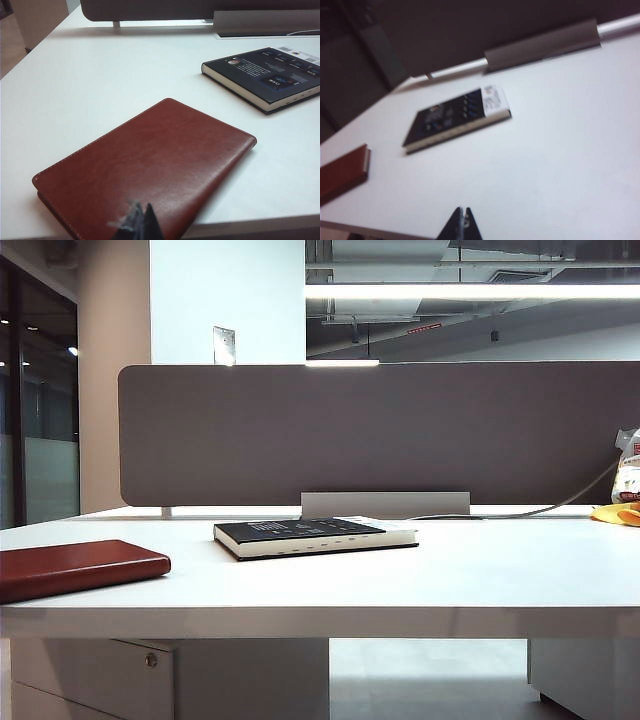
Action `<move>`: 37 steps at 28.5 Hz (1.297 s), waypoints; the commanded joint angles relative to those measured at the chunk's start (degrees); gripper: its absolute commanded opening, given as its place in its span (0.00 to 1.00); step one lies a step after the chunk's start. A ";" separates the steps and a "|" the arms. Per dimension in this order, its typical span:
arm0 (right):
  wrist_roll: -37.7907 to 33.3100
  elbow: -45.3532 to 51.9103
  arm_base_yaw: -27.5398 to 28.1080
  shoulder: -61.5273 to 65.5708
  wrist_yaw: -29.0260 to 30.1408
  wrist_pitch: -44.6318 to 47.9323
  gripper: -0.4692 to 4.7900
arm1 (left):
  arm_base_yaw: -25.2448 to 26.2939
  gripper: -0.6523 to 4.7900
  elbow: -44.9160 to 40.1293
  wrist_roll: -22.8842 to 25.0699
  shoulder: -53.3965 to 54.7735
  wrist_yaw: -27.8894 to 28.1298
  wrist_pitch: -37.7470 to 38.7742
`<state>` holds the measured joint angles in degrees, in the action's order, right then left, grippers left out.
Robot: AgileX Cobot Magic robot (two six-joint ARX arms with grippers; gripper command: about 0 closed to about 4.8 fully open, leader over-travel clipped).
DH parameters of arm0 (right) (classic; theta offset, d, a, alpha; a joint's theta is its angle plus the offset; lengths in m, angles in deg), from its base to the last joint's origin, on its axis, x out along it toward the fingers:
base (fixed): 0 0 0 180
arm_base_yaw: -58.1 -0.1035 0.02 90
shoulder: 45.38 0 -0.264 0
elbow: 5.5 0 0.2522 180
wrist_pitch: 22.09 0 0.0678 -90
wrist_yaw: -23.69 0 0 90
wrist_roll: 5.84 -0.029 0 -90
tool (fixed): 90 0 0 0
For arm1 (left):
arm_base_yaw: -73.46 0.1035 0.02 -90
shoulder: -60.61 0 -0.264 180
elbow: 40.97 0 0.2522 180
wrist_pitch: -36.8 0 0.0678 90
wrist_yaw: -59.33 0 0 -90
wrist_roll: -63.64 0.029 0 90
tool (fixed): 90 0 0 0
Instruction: Pick up the red book and place it on top of the black book.
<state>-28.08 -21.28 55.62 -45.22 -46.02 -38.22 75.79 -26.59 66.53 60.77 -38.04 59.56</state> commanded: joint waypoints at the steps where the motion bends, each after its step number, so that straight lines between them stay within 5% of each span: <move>1: -0.22 -1.53 -0.07 0.00 2.56 1.05 0.09 | 0.02 0.11 -0.22 -0.37 0.02 0.07 0.44; 12: 1.95 -11.89 -0.09 4.26 2.58 -6.84 0.09 | 0.02 0.11 -0.22 -0.59 0.02 0.07 0.76; 23: 4.92 -33.48 -3.56 34.36 10.19 -12.66 0.09 | 0.02 0.11 -0.22 -2.54 0.02 0.07 0.76; 37: 4.68 -36.52 -11.43 40.13 14.58 -18.34 0.09 | 0.02 0.11 -0.22 -2.95 0.02 -0.35 0.72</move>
<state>-23.33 -56.73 45.11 -5.35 -31.83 -56.58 75.79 -26.59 63.78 60.75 -38.04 59.71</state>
